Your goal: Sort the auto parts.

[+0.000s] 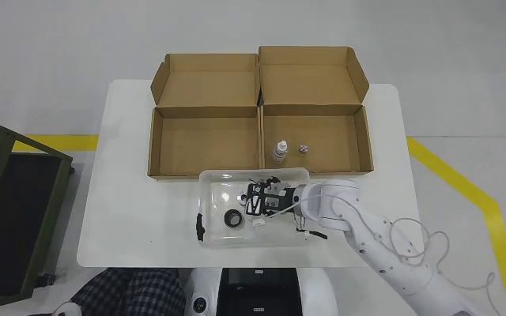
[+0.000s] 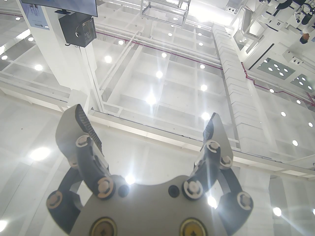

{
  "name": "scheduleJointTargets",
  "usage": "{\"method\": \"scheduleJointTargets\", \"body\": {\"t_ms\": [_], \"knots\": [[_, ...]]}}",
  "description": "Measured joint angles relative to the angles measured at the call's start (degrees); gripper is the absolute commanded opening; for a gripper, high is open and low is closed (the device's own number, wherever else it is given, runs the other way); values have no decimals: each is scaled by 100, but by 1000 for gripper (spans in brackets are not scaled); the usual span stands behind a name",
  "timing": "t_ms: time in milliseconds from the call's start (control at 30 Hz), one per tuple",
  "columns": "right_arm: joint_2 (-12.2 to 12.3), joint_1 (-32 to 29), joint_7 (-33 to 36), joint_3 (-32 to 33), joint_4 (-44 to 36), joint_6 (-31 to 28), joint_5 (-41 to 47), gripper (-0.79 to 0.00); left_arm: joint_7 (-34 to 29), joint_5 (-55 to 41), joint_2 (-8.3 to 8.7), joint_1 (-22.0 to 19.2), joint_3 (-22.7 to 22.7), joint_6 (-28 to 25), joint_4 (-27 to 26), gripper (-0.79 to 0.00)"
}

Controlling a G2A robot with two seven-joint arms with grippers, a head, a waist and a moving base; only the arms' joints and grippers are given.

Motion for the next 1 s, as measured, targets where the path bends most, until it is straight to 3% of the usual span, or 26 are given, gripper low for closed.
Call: {"method": "scheduleJointTargets", "body": {"t_ms": [133, 267, 600, 633, 700, 767, 800, 1000], "knots": [[-76, 139, -17, -170, 185, 58, 5, -317, 0, 0, 0, 0, 0, 0, 0, 0], [-143, 241, -34, -315, 339, 95, 7, -394, 0, 0, 0, 0, 0, 0, 0, 0], [-308, 463, -37, -622, 677, 126, 19, -403, 0, 0, 0, 0, 0, 0, 0, 0], [-320, 478, -37, -641, 702, 123, 27, -422, 0, 0, 0, 0, 0, 0, 0, 0], [-347, 513, -36, -676, 761, 118, 47, -536, 0, 0, 0, 0, 0, 0, 0, 0], [-367, 539, -32, -693, 804, 119, 65, -736, 0, 0, 0, 0, 0, 0, 0, 0], [-378, 552, -30, -698, 827, 120, 74, -785, 0, 0, 0, 0, 0, 0, 0, 0], [-388, 559, 44, -619, 737, 91, 139, -785, 0, 0, 0, 0, 0, 0, 0, 0]]}}
